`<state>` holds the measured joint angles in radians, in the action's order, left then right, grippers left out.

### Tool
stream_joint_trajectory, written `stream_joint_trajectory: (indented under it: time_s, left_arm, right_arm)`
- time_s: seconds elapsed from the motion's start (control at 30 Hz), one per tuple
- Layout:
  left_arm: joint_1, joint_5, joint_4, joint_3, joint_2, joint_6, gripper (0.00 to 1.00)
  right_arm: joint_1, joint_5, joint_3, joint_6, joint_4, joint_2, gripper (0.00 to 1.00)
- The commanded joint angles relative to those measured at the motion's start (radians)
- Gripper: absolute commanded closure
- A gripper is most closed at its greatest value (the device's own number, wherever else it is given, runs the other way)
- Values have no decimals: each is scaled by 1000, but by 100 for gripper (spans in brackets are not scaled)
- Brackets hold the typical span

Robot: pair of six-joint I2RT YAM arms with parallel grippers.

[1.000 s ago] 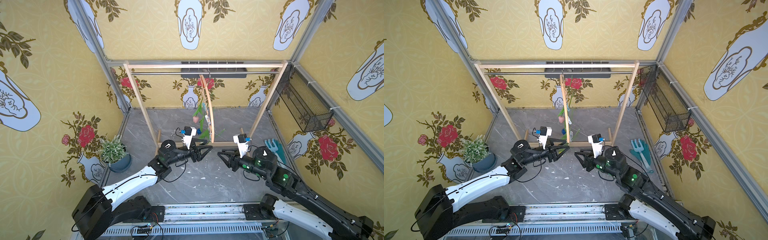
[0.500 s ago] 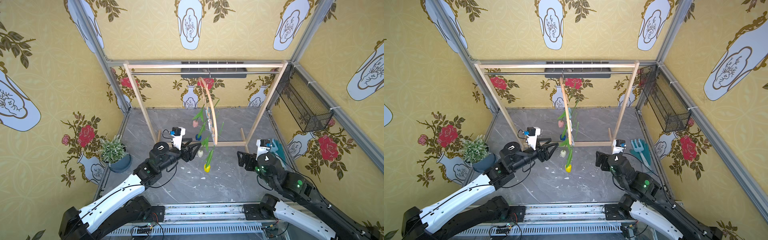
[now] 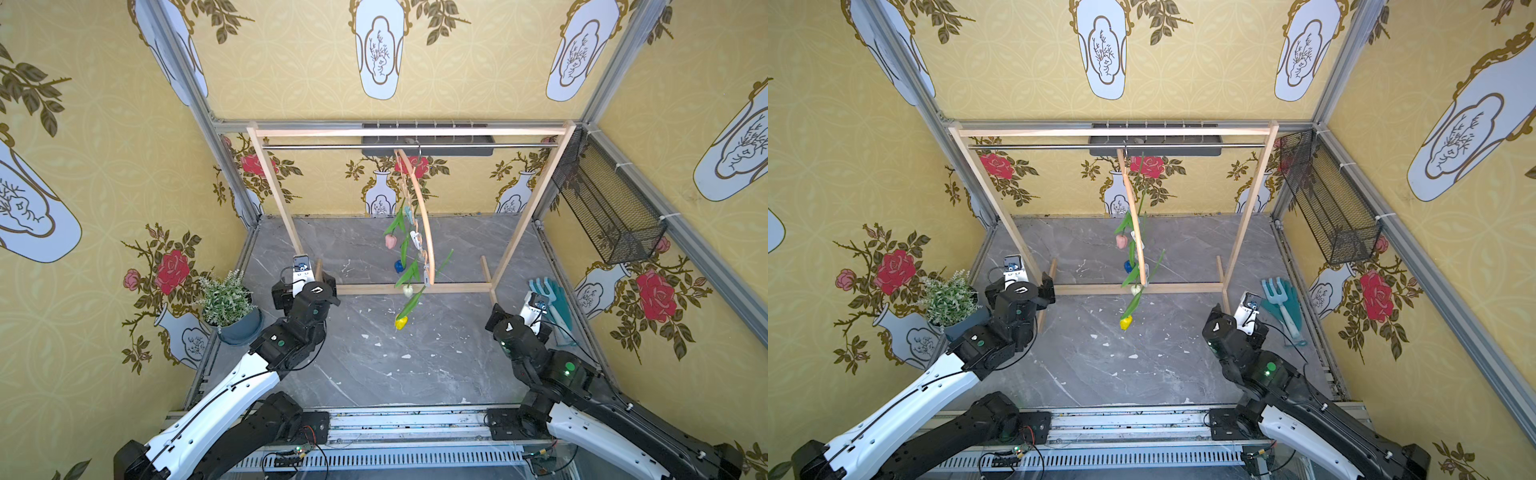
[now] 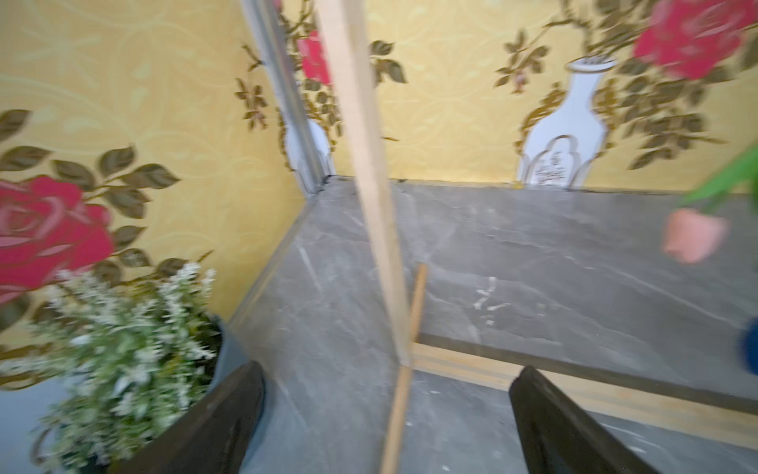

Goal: Dry the flowers on a clothes hanger
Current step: Reset both arms

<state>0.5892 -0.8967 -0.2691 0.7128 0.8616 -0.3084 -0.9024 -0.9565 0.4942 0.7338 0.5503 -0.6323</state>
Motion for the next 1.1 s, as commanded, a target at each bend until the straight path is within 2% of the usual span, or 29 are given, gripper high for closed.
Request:
stream_joint_trajectory:
  time_s: [0.0, 0.07, 0.13, 0.17, 0.3, 0.37, 0.47, 0.53, 0.63, 0.73, 0.77, 0.87, 0.9, 0.97, 1.07]
  left_arm:
    - [-139, 5, 77, -41, 30, 30, 0]
    - [-266, 74, 152, -79, 61, 35, 0]
    - [-358, 128, 203, -102, 96, 41, 0]
    - [-403, 142, 217, -106, 117, 34, 0]
    - [-554, 242, 329, -167, 160, 4, 0]
    - [-612, 278, 427, -218, 173, 2, 1]
    - [-654, 292, 523, -256, 187, 21, 0]
    - [-658, 312, 594, -292, 186, 41, 0]
    - [-670, 400, 716, -348, 203, 69, 0]
    - [-678, 479, 672, -301, 249, 87, 0]
    - [-681, 511, 667, -292, 259, 102, 0]
    - [-681, 585, 667, -297, 276, 151, 0]
    - [-678, 578, 683, -321, 285, 152, 0]
    - [-680, 555, 832, -390, 300, 145, 0]
    - [-677, 681, 851, -396, 331, 195, 0]
  right_arm:
    - [74, -123, -49, -80, -216, -69, 2]
    - [239, 95, -103, -229, -408, -99, 2]
    - [435, 334, -134, -232, -492, -119, 2]
    - [538, 414, -148, -219, -526, -131, 2]
    - [868, 568, -171, -179, -616, -199, 2]
    - [987, 615, -174, -236, -675, -249, 2]
    - [1051, 511, -189, -259, -719, -320, 2]
    - [1058, 515, -224, -282, -805, -356, 3]
    - [1058, 597, -285, -357, -1017, -423, 2]
    - [1042, 696, -306, -426, -1220, -504, 3]
    - [1036, 761, -304, -495, -1294, -549, 3]
    - [1003, 849, -290, -590, -1451, -710, 2]
    - [993, 868, -293, -612, -1515, -761, 2]
    - [964, 876, -323, -640, -1587, -796, 2]
    - [971, 864, -329, -627, -1606, -803, 3]
